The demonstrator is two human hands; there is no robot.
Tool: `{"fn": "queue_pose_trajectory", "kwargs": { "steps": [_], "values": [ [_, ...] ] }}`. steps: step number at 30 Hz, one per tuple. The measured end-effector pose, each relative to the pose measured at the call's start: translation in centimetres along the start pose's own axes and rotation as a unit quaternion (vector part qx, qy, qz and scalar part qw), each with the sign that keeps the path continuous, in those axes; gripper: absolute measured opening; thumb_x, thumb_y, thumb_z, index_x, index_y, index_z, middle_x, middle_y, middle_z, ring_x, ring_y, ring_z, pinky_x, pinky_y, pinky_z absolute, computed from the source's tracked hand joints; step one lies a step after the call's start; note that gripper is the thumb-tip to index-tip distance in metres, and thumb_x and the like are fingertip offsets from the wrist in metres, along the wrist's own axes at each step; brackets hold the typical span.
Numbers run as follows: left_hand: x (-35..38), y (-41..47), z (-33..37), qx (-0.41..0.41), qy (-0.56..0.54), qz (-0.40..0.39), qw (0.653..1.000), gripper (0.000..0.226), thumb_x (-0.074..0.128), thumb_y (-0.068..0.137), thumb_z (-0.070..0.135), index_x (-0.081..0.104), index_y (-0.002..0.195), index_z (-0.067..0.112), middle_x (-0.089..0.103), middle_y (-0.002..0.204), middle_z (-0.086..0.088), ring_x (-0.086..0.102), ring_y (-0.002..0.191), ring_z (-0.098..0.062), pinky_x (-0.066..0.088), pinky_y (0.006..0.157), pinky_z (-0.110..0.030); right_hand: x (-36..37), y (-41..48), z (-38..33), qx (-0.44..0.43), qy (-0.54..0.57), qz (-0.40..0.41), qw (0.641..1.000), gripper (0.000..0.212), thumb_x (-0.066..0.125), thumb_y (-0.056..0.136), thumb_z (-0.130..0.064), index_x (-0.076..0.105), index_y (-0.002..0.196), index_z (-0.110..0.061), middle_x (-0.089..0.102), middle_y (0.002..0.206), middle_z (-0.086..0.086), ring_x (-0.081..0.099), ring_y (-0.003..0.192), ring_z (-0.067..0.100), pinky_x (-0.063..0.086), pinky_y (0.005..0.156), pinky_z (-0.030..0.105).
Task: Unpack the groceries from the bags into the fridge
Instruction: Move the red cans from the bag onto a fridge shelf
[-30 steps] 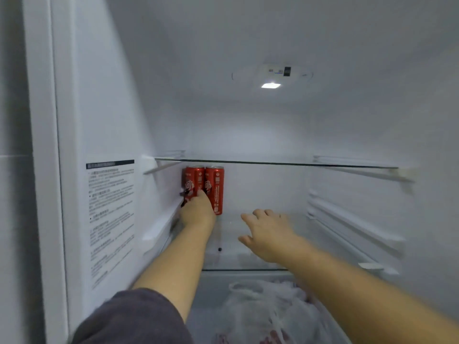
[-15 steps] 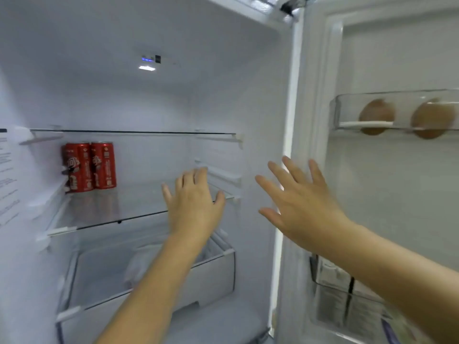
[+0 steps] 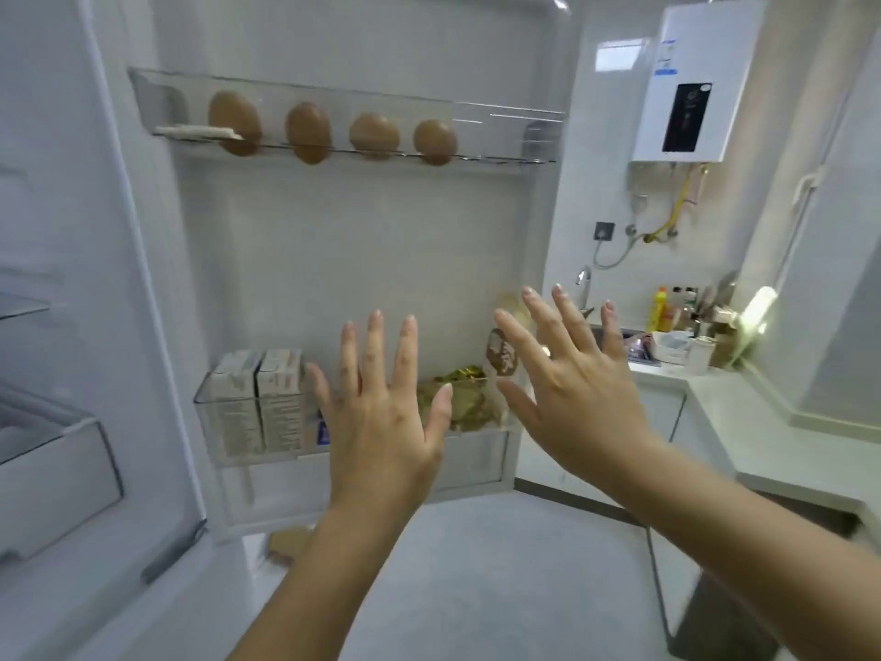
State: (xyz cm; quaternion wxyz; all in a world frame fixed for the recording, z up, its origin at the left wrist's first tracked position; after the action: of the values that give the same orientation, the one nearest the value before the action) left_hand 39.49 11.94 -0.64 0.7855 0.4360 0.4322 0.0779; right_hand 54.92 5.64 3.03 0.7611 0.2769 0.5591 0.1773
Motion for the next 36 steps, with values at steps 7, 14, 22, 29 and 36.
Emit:
{"fn": "queue_pose_trajectory", "kwargs": {
  "steps": [7,14,22,29,36],
  "values": [
    [8.1,-3.6,13.6,0.047,-0.066,-0.093,0.992,0.068,0.022,0.091,0.055,0.019,0.152,0.024,0.011,0.161,-0.011,-0.002,0.148,-0.032,-0.007,0.110,-0.062,1.2,-9.1,12.8,0.122,-0.041,-0.044,0.991,0.062,0.029,0.092,-0.051,0.035,0.147,-0.023,0.035,0.154,0.011,0.026,0.145,0.033,0.016,0.113,0.061],
    [15.0,-5.2,26.8,0.144,-0.145,-0.156,0.966,0.069,0.024,0.090,0.057,0.021,0.150,0.025,0.018,0.159,-0.013,0.005,0.148,-0.034,-0.003,0.110,-0.067,1.5,-17.1,23.9,0.253,-0.083,-0.075,0.961,0.065,0.030,0.092,-0.054,0.029,0.149,-0.024,0.029,0.157,0.009,0.023,0.146,0.033,0.007,0.112,0.058],
    [21.8,-7.1,44.9,0.262,-0.278,-0.203,0.902,0.068,0.023,0.091,0.057,0.019,0.151,0.026,0.012,0.161,-0.010,-0.005,0.149,-0.029,-0.012,0.110,-0.063,-0.4,-26.2,37.1,0.408,-0.164,-0.107,0.892,0.066,0.021,0.092,-0.055,0.029,0.150,-0.024,0.025,0.159,0.009,0.018,0.147,0.033,0.012,0.113,0.062],
    [23.4,-13.1,58.5,0.375,-0.355,-0.251,0.819,0.065,0.026,0.093,0.053,0.026,0.151,0.023,0.019,0.159,-0.011,0.004,0.148,-0.033,-0.003,0.110,-0.067,-4.5,-37.4,44.3,0.549,-0.223,-0.124,0.796,0.064,0.035,0.098,-0.051,0.014,0.154,-0.028,0.005,0.163,0.003,-0.005,0.150,0.025,-0.002,0.118,0.055],
    [21.2,-20.3,68.1,0.449,-0.406,-0.283,0.744,0.066,0.026,0.092,0.053,0.026,0.150,0.023,0.019,0.159,-0.010,0.002,0.149,-0.031,-0.006,0.111,-0.064,-9.3,-47.7,46.6,0.636,-0.264,-0.114,0.716,0.064,0.041,0.097,-0.050,0.020,0.154,-0.026,0.011,0.163,0.004,0.001,0.150,0.027,0.000,0.118,0.054]
  ]
}}
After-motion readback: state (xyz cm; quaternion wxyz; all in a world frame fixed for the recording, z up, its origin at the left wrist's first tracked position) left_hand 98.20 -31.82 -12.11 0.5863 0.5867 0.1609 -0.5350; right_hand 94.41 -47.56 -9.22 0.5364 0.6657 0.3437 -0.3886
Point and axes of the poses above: each hand's wrist, its own y-axis towards the middle knuckle, its own x-axis out of the palm, z = x × y, the point moved 6 cm from there along y, towards the middle knuckle
